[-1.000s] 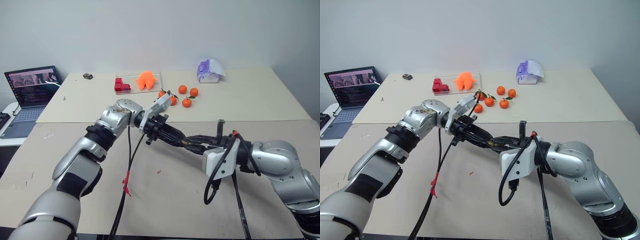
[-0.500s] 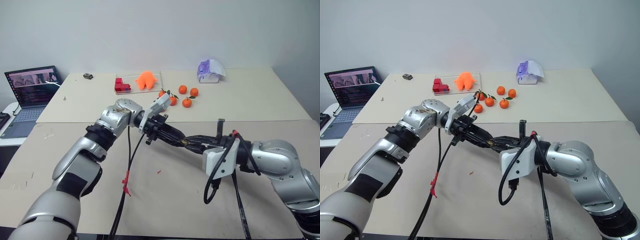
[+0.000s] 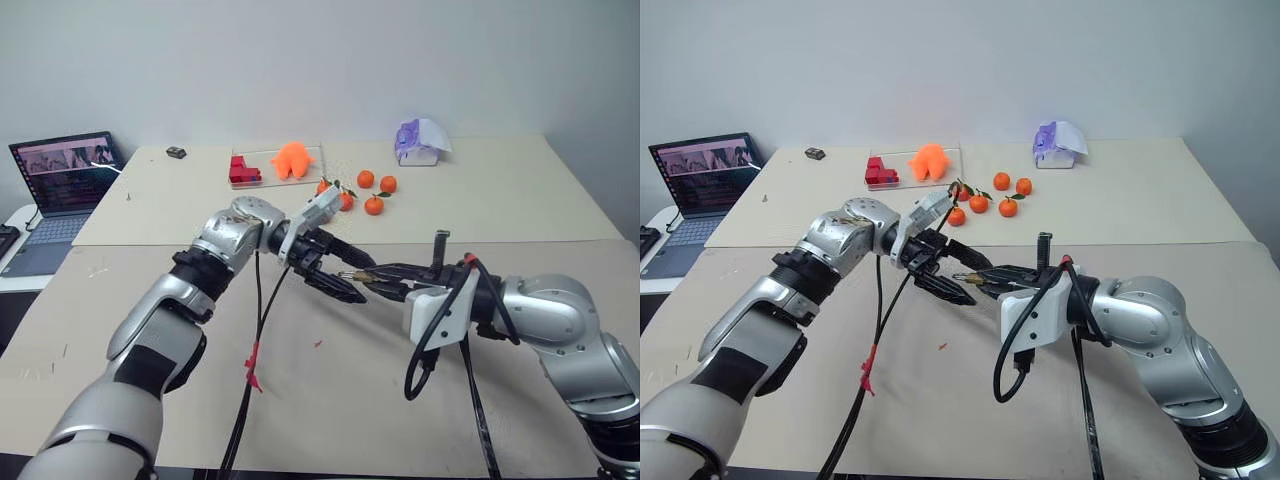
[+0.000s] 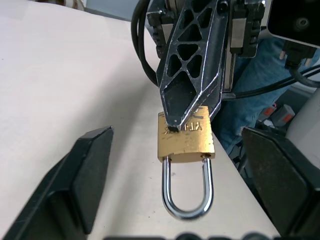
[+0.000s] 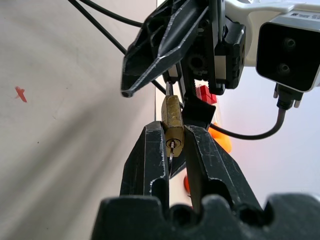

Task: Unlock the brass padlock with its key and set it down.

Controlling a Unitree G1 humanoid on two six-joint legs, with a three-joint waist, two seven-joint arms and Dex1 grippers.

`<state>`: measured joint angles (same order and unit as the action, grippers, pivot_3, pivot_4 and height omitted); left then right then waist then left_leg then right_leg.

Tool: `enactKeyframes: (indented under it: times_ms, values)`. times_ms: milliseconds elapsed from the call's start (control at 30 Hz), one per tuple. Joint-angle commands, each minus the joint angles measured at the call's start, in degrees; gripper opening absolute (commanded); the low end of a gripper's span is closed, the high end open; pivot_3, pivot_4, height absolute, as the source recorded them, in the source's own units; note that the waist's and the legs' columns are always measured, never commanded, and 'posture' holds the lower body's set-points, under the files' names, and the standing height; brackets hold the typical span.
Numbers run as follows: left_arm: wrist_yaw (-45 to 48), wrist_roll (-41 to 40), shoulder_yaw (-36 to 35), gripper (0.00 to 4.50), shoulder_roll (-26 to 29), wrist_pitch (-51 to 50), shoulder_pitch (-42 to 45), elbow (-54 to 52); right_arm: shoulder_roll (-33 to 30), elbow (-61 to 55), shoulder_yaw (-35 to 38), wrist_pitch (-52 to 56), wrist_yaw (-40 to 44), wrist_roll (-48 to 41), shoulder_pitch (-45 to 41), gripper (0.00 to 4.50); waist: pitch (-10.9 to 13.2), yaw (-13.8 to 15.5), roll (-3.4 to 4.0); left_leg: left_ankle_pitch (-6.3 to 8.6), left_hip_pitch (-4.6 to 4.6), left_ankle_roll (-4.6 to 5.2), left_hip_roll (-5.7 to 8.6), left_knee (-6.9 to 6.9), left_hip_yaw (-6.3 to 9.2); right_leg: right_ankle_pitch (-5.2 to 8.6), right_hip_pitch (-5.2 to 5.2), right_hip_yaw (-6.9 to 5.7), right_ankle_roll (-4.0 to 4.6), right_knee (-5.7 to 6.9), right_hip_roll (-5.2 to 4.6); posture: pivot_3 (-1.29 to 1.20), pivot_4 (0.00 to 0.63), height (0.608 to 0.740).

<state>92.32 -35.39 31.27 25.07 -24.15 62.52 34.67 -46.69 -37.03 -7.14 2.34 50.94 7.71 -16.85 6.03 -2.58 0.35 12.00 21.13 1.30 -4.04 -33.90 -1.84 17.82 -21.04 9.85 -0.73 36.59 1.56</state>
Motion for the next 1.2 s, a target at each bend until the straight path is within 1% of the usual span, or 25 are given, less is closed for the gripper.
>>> enactKeyframes:
  times_ms: [33, 133, 267, 333, 433, 500, 567, 600, 633, 667, 700, 833, 900, 933, 1067, 1200]
  values:
    - [0.2, -0.3, -3.3, 4.21, 1.9, -0.1, 2.0, -0.9, 0.3, -0.5, 1.8, -0.1, -0.9, -0.9, 0.0, 0.11, 0.0, 0.0, 0.0, 0.0, 0.0, 0.0, 0.0, 0.0, 0.0, 0.0, 0.0, 0.0, 0.0, 0.01, 0.0, 0.0, 0.15, 0.726]
    - [0.2, 0.9, -5.6, 4.21, 2.9, 1.0, 2.5, -0.1, 0.5, 0.2, 3.0, 1.1, -1.2, -2.0, 0.9, 0.11, 0.0, 0.0, -0.01, 0.0, -0.02, 0.0, 0.0, 0.0, 0.0, 0.05, -0.02, 0.0, -0.07, 0.03, 0.0, 0.0, 0.15, 0.726]
    - [-0.6, 4.4, -10.7, 4.21, 4.0, 0.9, 3.7, 3.1, 1.3, 1.2, 8.0, 8.1, -1.5, -7.3, 1.8, 0.11, 0.0, 0.0, -0.01, 0.0, -0.01, 0.0, 0.01, -0.02, 0.0, 0.07, -0.02, 0.0, -0.09, 0.03, 0.0, 0.0, 0.15, 0.726]
    - [-1.4, 5.9, -12.8, 4.21, 3.8, 1.0, 3.9, 3.9, 1.3, 1.4, 9.4, 10.6, -1.2, -9.2, 1.5, 0.11, 0.0, 0.0, -0.01, 0.0, -0.02, 0.0, 0.01, -0.02, 0.0, 0.07, -0.02, 0.0, -0.09, 0.06, 0.0, 0.0, 0.15, 0.726]
    - [-3.6, 6.7, -16.0, 4.21, 3.1, -0.8, 3.5, 3.3, 1.2, 0.9, 10.1, 13.1, -1.0, -11.3, 0.8, 0.11, 0.0, 0.0, 0.0, 0.0, -0.03, 0.0, 0.0, 0.0, 0.0, 0.07, -0.02, 0.0, -0.08, 0.09, 0.0, 0.0, 0.15, 0.726]
    - [-4.5, 6.8, -16.9, 4.21, 2.6, -2.3, 2.1, 0.8, 1.3, 0.4, 9.9, 14.4, -1.2, -12.3, 0.1, 0.11, 0.0, 0.1, 0.0, 0.0, -0.01, 0.0, 0.0, 0.0, 0.0, 0.08, -0.02, 0.0, -0.09, 0.1, 0.0, 0.0, 0.15, 0.726]
    - [-4.6, 6.1, -17.7, 3.67, 1.8, -5.0, 1.1, -1.2, 1.4, 0.0, 9.4, 15.2, -1.4, -12.9, -0.5, 0.11, 0.0, 0.1, 0.01, 0.0, 0.0, 0.0, 0.0, 0.0, 0.0, 0.09, -0.02, 0.0, -0.1, 0.1, 0.0, 0.0, 0.15, 0.726]
    - [-4.5, 6.2, -17.9, 3.47, 1.5, -5.5, 0.6, -2.2, 1.5, -0.2, 9.1, 15.6, -1.5, -13.2, -0.7, 0.11, 0.0, 0.1, 0.01, 0.0, 0.01, 0.0, 0.01, -0.01, 0.0, 0.09, -0.03, 0.0, -0.09, 0.1, 0.0, 0.0, 0.15, 0.726]
    - [-4.7, 6.5, -18.2, 3.09, 1.2, -5.7, 0.2, -3.0, 1.6, -0.4, 9.0, 15.9, -1.6, -13.4, -0.9, 0.11, 0.0, 0.1, 0.01, 0.0, 0.01, -0.01, 0.01, -0.01, 0.0, 0.09, -0.02, 0.0, -0.09, 0.11, 0.0, 0.0, 0.15, 0.726]
    - [-4.8, 6.6, -18.5, 2.82, 0.9, -6.2, 0.0, -3.5, 1.6, -0.7, 8.8, 16.3, -1.7, -13.6, -1.1, 0.11, 0.0, 0.1, 0.01, 0.0, 0.0, -0.01, 0.0, 0.0, 0.0, 0.09, -0.03, 0.0, -0.09, 0.11, -0.01, 0.0, 0.15, 0.726]
    - [-4.9, 6.7, -18.7, 2.4, 0.7, -6.6, -0.2, -3.8, 1.7, -1.0, 8.6, 16.6, -1.8, -13.7, -1.3, 0.11, 0.0, 0.1, 0.0, 0.0, 0.0, -0.01, 0.0, 0.01, 0.0, 0.09, -0.02, 0.0, -0.09, 0.13, 0.0, 0.0, 0.15, 0.726]
    - [-4.9, 7.0, -19.1, 0.99, -0.4, -7.6, -0.5, -4.6, 1.7, -2.0, 8.3, 17.8, -2.3, -14.5, -1.7, 0.11, 0.0, 0.0, 0.0, 0.0, 0.01, -0.01, 0.01, 0.0, 0.01, 0.09, -0.02, 0.0, -0.1, 0.14, 0.0, 0.0, 0.15, 0.726]
    - [-4.8, 7.1, -19.3, 0.17, -0.9, -7.8, -0.5, -4.7, 1.6, -2.3, 8.3, 18.3, -2.5, -14.7, -1.9, 0.11, 0.0, 0.0, 0.0, 0.0, 0.02, -0.01, 0.01, -0.01, 0.01, 0.09, -0.02, 0.01, -0.11, 0.15, 0.0, 0.0, 0.15, 0.726]
    - [-4.9, 7.2, -19.4, 0.04, -1.3, -7.9, -0.4, -4.7, 1.6, -2.4, 8.2, 18.5, -2.6, -14.7, -1.9, 0.11, 0.0, 0.0, 0.0, 0.0, 0.01, -0.01, 0.01, -0.01, 0.01, 0.09, -0.02, 0.01, -0.11, 0.15, 0.0, 0.0, 0.15, 0.726]
    - [-4.5, 7.6, -19.5, 0.04, -1.9, -8.0, -0.3, -4.6, 1.6, -2.8, 8.0, 18.9, -2.8, -14.5, -1.9, 0.11, 0.0, 0.1, 0.0, 0.0, 0.01, -0.01, 0.01, -0.03, 0.01, 0.1, -0.02, 0.01, -0.11, 0.14, 0.0, 0.0, 0.15, 0.726]
    - [-3.9, 8.7, -18.1, 0.04, -2.5, -7.6, -1.6, -6.1, 1.7, -3.5, 7.9, 19.8, -3.1, -14.7, -2.5, 0.11, 0.0, 0.0, 0.0, 0.0, 0.02, -0.01, 0.01, -0.02, 0.01, 0.1, -0.03, 0.01, -0.11, 0.12, 0.0, 0.0, 0.15, 0.726]
